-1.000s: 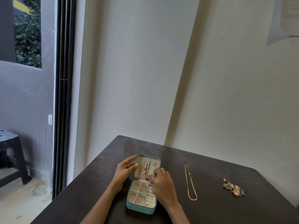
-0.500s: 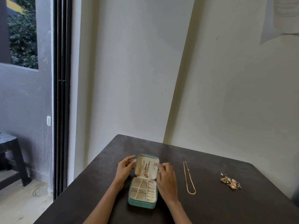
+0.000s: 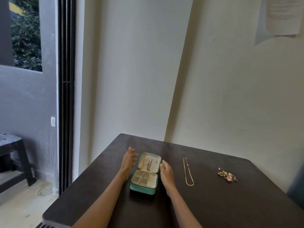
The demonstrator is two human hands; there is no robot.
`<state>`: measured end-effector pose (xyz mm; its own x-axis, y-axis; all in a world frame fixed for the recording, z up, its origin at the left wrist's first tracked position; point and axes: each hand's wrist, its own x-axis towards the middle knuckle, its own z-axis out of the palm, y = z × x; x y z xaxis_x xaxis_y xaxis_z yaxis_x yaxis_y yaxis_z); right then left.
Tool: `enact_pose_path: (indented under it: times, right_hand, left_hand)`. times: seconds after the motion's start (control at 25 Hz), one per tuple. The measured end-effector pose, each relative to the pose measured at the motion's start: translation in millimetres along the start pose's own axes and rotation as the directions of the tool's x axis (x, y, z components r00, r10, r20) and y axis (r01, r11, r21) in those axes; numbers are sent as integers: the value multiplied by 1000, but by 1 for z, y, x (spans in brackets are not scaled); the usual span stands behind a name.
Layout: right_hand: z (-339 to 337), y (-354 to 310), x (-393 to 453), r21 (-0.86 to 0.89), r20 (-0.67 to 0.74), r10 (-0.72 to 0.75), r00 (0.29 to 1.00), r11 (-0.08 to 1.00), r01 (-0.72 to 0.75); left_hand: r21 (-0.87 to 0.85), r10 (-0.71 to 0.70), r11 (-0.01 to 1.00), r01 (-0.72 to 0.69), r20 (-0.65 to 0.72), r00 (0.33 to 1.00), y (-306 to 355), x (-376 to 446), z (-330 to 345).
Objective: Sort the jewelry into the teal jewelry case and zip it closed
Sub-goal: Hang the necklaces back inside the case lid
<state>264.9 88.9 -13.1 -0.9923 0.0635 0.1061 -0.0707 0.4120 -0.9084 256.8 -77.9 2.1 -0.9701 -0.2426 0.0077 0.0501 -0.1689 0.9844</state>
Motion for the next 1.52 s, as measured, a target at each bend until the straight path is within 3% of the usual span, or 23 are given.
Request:
enact_pose_path:
  times: [0.2,0.44,0.68,1.0,1.12,1.24,1.36,1.52]
  right_hand:
    - [-37,-7,21,-39,-97,-107,990,994,104]
    - [-103,31,62,-315,-282,-56,958,948,-37]
    - [-121,64,111,-489,-256,21,966,860,-149]
    - [-101,64,156,-688,-241,9,970,704,-177]
    - [-105,63,157,-573,-183,41,982,807,-141]
    - [-116,50,144,-192,-79,44,996,980,-58]
    - [-132,21,122,118,-5,33,999,992,-32]
    - [-157,-19,93,267,-28,19,999,964,-11]
  left_hand:
    - [102,71,991,-86,144,987,40,12,45]
    - [179,-99,983,48,285,953,20,30,150]
    - [292,-140,954,62,256,957,-30,66,216]
    - [320,-161,944,79,237,958,-35,110,226]
    - [303,-135,951,56,247,960,-39,107,225]
    - [249,-59,968,-16,290,955,-27,93,225]
    - [179,-68,984,-2,380,922,-7,66,221]
    - [193,-197,975,107,544,816,7,37,203]
